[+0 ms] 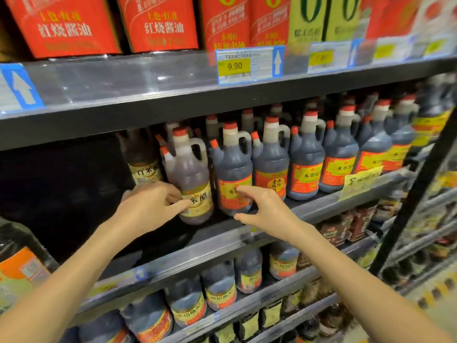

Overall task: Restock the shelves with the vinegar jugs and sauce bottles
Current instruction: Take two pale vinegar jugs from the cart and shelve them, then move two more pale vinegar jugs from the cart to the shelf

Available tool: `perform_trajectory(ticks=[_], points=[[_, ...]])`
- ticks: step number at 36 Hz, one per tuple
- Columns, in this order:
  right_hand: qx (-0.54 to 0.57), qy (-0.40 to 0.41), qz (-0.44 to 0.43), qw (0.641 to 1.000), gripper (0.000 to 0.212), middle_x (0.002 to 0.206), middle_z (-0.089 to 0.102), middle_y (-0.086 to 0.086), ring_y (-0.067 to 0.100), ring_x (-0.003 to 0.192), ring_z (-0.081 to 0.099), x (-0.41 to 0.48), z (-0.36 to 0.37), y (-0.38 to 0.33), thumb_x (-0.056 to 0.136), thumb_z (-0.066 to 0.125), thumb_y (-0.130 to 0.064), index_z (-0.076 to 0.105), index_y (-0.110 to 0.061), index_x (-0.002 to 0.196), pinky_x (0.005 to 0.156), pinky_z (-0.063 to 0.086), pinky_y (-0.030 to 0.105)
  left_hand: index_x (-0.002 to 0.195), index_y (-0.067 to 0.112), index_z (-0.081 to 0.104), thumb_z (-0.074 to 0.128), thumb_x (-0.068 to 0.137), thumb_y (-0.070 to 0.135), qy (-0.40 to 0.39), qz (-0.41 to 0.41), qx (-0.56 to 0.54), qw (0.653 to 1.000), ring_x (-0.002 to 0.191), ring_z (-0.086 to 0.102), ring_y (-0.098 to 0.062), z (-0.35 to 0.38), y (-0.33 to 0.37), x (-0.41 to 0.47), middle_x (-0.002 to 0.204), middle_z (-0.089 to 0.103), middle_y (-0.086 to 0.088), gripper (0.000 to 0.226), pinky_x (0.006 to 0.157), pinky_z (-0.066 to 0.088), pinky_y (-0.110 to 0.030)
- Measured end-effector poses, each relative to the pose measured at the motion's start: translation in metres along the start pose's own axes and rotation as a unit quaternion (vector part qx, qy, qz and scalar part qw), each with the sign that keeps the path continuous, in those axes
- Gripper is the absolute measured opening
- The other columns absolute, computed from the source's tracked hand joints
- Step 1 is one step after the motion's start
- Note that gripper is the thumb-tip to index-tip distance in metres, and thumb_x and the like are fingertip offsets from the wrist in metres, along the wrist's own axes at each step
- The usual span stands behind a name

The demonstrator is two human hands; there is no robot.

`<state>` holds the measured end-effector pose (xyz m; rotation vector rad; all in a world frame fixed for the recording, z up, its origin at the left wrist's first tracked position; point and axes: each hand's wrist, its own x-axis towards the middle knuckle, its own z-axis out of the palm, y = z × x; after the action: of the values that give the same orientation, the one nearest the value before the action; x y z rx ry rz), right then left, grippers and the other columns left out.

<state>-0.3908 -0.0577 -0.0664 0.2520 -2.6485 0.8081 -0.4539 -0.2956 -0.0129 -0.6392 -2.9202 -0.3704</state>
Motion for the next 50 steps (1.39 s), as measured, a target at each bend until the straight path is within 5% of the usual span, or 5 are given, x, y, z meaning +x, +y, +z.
perform_trajectory(ticks=[6,18,35,43,50], points=[[-0.069,-0.032,0.052,0.996,0.064,0.148,0.039,0.003,0.019,0.136,0.036,-0.046,-0.062,0.028,0.089,0.064,-0.027,0.035,-0.015,0.144,0.108,0.033,0.031,0.128,0.025,0.057,0.056,0.086,0.054,0.056,0.13,0.035,0.989,0.113,0.059,-0.018,0.012,0.076,-0.016,0.125,0.063,0.005,0.051,0.085,0.052,-0.037],[-0.197,-0.068,0.229,0.951,0.065,0.151,0.032,0.002,0.02,0.139,0.03,-0.207,-0.188,0.101,0.093,0.057,-0.033,0.027,-0.017,0.148,0.108,0.032,0.033,0.146,0.02,0.033,0.054,0.094,0.038,-0.123,0.282,-0.006,0.951,0.133,0.041,-0.018,0.08,0.242,-0.024,0.15,0.037,0.001,0.059,0.106,0.037,-0.033],[-0.248,-0.002,0.428,0.869,0.055,0.136,0.049,0.01,0.026,0.123,0.046,-0.417,-0.309,0.166,0.088,0.061,-0.03,0.043,-0.009,0.136,0.102,0.041,0.039,0.143,0.017,0.037,0.051,0.094,0.04,-0.182,0.441,0.043,0.878,0.125,0.049,-0.021,0.151,0.484,-0.046,0.143,0.045,-0.002,0.056,0.098,0.045,-0.036],[-0.251,0.039,0.514,0.82,0.06,0.147,0.04,0.004,0.019,0.136,0.035,-0.479,-0.349,0.186,0.091,0.059,-0.028,0.034,-0.013,0.143,0.113,0.026,0.03,0.142,0.016,0.038,0.051,0.094,0.042,-0.193,0.528,0.043,0.826,0.104,0.056,-0.02,0.182,0.592,-0.038,0.132,0.052,-0.006,0.056,0.077,0.047,-0.028],[-0.257,0.076,0.596,0.757,0.063,0.147,0.041,0.002,0.017,0.135,0.037,-0.525,-0.394,0.224,0.088,0.062,-0.031,0.035,-0.014,0.142,0.114,0.028,0.03,0.146,0.016,0.032,0.052,0.094,0.042,-0.208,0.597,0.056,0.773,0.127,0.047,-0.021,0.212,0.705,-0.02,0.144,0.043,-0.004,0.062,0.101,0.044,-0.037]])
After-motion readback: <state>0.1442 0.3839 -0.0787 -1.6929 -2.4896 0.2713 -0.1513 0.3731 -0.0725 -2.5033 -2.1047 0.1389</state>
